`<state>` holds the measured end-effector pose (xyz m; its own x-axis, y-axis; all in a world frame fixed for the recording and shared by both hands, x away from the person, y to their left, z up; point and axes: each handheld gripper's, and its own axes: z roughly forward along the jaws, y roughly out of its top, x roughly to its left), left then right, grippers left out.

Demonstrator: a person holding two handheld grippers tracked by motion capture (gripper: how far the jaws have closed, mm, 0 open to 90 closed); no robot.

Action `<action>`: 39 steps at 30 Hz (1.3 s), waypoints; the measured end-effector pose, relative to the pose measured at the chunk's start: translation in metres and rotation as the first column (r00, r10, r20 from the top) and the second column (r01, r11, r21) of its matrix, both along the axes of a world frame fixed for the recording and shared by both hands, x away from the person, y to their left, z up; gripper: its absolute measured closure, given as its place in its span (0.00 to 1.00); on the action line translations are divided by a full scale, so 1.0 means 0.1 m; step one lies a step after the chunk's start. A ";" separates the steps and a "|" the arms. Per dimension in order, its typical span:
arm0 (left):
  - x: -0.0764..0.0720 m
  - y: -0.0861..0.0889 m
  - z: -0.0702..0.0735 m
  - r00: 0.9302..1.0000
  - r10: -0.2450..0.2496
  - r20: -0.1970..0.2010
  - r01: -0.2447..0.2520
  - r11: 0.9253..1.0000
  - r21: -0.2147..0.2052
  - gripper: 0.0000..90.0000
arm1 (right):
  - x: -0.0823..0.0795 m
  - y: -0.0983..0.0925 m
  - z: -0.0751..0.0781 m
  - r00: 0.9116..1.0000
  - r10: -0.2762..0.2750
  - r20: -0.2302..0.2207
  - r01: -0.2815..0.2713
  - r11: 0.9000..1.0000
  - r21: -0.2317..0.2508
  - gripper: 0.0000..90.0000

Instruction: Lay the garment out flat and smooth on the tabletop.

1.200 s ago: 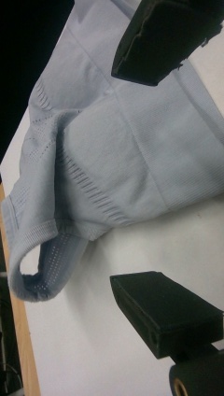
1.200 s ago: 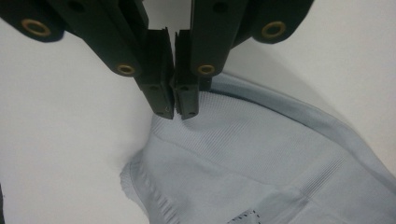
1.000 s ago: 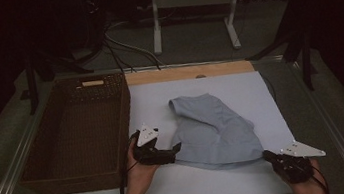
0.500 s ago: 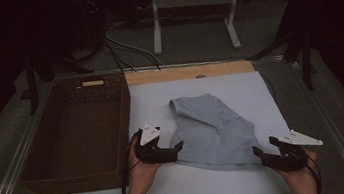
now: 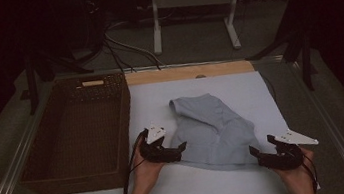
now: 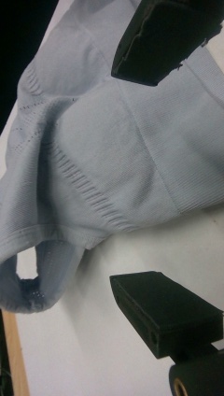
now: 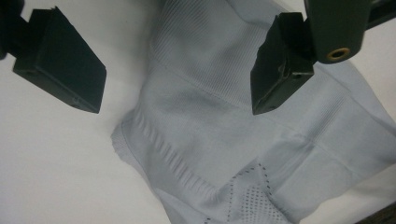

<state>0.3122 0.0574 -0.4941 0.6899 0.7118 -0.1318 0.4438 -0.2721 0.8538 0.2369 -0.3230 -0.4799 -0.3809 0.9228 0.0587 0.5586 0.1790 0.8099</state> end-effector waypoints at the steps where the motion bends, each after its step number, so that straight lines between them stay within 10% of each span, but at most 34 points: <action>1: 0.01 -0.01 -0.01 1.000 -0.002 -0.004 0.002 1.000 0.006 0.05 | 0.00 0.00 0.00 1.000 0.000 0.002 0.000 1.000 0.004 0.20; 25: 0.03 -0.10 -0.23 0.985 0.030 -0.170 -0.012 0.995 0.104 0.20 | -0.05 -0.02 0.03 0.999 0.007 0.035 -0.008 0.999 0.034 0.19; 35: 0.02 -0.11 -0.24 0.973 0.023 -0.231 -0.002 0.996 0.090 0.72 | -0.05 -0.02 0.03 0.999 0.008 0.039 -0.009 0.999 0.037 0.19; 39: -0.02 -0.10 -0.15 0.978 0.031 -0.204 -0.015 0.997 0.081 0.95 | -0.05 -0.02 0.03 0.999 0.007 0.045 -0.009 0.999 0.042 0.19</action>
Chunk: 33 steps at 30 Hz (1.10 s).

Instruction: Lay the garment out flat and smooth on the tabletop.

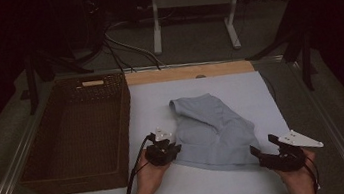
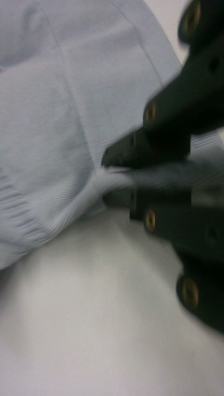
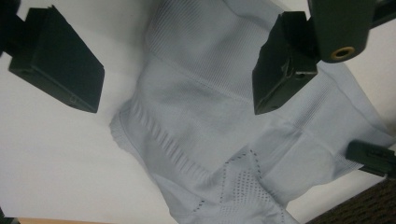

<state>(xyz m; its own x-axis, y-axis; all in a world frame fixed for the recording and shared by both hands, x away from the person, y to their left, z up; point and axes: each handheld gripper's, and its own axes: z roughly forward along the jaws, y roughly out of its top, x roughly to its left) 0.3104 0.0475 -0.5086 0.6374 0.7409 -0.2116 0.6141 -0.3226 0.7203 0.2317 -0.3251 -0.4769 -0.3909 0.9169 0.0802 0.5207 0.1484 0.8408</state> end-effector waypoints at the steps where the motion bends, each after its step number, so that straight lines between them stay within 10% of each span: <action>1: -0.01 0.01 0.03 1.000 0.001 0.006 -0.001 1.000 -0.011 0.96 | 0.00 0.00 0.00 1.000 0.000 0.003 0.000 1.000 0.003 0.19; 14: -0.09 0.11 0.46 0.998 0.011 0.066 -0.002 0.991 -0.133 0.97 | 0.00 0.00 0.01 1.000 -0.006 0.010 0.006 1.000 0.006 0.18; 33: -0.14 0.32 0.69 0.996 0.048 0.069 -0.032 0.976 -0.213 0.97 | 0.00 0.02 0.00 1.000 0.001 0.008 -0.001 1.000 -0.010 0.18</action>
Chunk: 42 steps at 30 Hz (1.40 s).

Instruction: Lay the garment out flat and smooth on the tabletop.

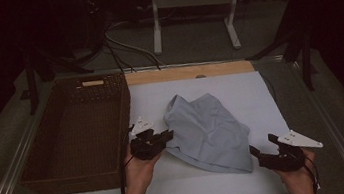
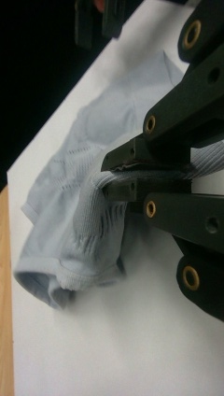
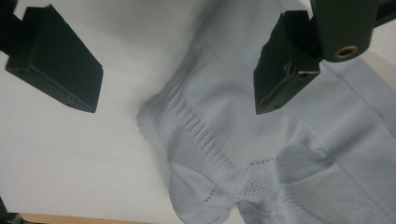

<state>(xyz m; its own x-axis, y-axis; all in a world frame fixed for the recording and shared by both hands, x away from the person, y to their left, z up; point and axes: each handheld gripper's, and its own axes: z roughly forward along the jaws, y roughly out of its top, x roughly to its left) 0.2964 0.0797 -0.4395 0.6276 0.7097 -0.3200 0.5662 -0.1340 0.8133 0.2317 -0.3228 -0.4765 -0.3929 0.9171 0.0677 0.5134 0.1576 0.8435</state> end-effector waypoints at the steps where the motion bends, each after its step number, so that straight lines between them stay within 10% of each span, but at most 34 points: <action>1: -0.01 0.01 0.01 1.000 0.001 0.003 -0.001 1.000 0.001 0.97 | 0.00 0.00 0.00 1.000 0.001 -0.001 -0.001 1.000 -0.002 0.18; 19: -0.12 0.20 0.21 0.997 0.047 0.055 -0.044 0.998 -0.045 0.97 | 0.00 0.02 -0.01 1.000 0.004 -0.006 -0.004 1.000 -0.005 0.18; 42: -0.10 -0.75 0.20 0.985 -0.167 0.053 0.169 0.984 -0.048 0.97 | -0.03 0.01 0.03 1.000 0.003 0.015 -0.003 1.000 -0.001 0.17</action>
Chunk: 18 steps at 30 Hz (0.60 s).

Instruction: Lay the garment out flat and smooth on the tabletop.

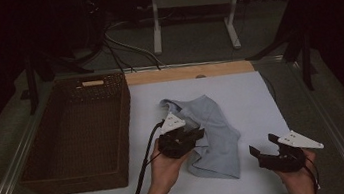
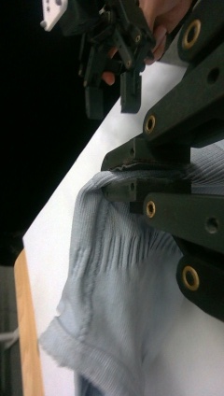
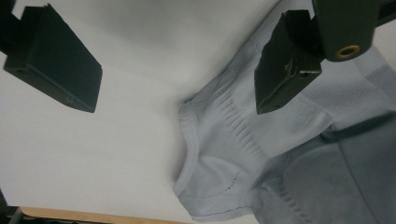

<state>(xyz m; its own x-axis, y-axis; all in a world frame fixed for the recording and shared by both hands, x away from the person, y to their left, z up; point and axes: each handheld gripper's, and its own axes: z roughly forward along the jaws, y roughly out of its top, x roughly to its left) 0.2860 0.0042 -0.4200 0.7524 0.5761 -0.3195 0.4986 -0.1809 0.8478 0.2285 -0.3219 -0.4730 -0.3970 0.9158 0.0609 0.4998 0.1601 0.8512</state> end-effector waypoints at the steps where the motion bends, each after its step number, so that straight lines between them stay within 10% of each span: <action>1: -0.01 -0.03 -0.01 1.000 -0.006 -0.005 0.006 1.000 -0.004 0.97 | 0.00 0.00 0.00 1.000 -0.003 0.001 0.003 1.000 0.000 0.17; 18: -0.10 -0.31 -0.16 0.996 -0.088 -0.005 0.088 0.996 0.028 0.97 | 0.23 0.15 0.32 0.999 0.017 0.043 -0.019 0.999 0.034 0.17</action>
<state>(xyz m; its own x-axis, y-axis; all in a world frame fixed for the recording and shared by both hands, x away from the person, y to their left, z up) 0.2763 -0.0270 -0.4357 0.7994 0.5167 -0.3067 0.4825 -0.2480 0.8401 0.2516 -0.3066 -0.4414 -0.4165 0.9061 0.0743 0.4598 0.1394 0.8770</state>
